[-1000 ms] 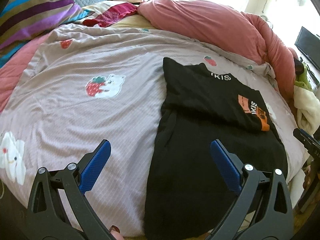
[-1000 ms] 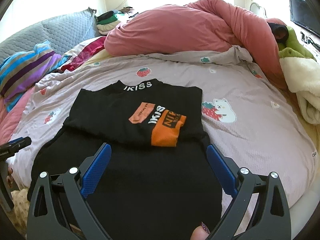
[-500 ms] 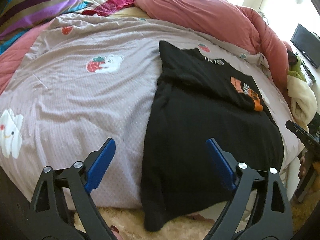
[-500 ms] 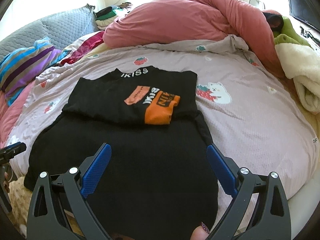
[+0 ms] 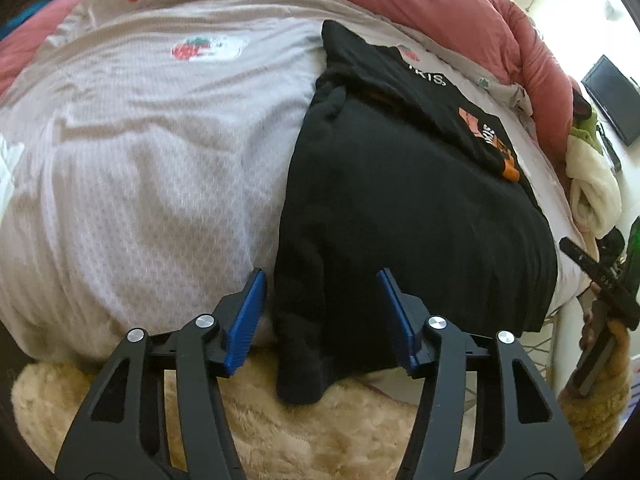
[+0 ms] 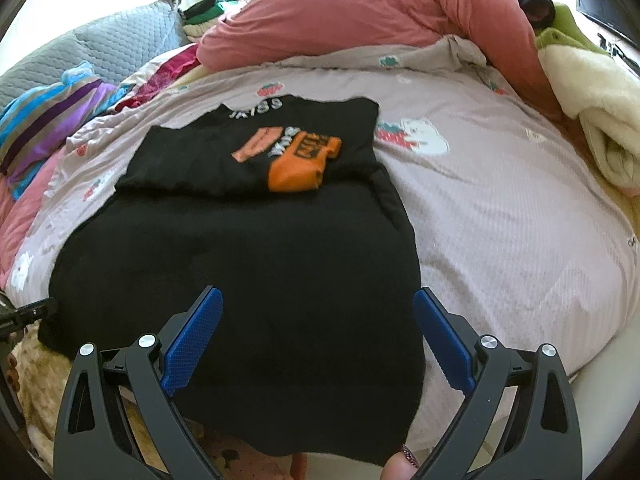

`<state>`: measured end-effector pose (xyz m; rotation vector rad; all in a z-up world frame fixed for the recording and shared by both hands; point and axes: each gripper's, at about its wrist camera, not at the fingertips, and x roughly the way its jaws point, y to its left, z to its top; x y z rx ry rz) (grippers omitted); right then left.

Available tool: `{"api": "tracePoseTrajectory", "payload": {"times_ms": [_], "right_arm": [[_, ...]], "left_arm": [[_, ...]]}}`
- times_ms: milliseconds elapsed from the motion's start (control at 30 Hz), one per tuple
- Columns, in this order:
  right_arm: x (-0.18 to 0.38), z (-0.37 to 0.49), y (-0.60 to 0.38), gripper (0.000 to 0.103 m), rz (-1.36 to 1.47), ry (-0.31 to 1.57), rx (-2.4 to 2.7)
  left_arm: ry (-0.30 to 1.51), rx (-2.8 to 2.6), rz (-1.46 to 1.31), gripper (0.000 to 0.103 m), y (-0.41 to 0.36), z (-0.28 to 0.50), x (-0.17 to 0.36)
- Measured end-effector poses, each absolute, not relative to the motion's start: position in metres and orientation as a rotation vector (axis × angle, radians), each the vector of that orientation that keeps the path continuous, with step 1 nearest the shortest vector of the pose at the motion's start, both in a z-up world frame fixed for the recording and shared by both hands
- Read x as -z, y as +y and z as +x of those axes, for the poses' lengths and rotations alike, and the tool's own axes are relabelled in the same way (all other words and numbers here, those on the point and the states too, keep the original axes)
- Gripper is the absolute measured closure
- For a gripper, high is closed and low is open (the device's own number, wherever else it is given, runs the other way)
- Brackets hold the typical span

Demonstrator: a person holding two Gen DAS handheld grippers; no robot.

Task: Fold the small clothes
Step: 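Move both open tools down to the sweatshirt hem, then grasp the hem with the left tool while the right tool grasps it too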

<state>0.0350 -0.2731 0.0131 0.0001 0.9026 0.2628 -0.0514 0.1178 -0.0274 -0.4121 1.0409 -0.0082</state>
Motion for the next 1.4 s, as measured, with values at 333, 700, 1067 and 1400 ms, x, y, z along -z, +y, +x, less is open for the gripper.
{"api": "tracePoseTrajectory", "payload": {"times_ms": [333,700,1067,1400], "right_arm": [[0.009,0.015,-0.292,0.007,0.015,0.982,-0.263],[0.028,-0.007,-0.321,0.013,0.034,1.073,-0.253],[0.05,-0.012,-0.325,0.036,0.063,1.15,-0.296],[0.06,-0.012,-0.328,0.058,0.102,1.174,-0.34]], "left_arm": [[1.09,0.01,-0.404,0.065,0.112,-0.052,0.041],[1.098,0.025,-0.417,0.09,0.109,-0.052,0.043],[1.1,0.024,-0.421,0.09,0.109,-0.055,0.042],[1.102,0.018,-0.415,0.09,0.109,-0.055,0.043]]}}
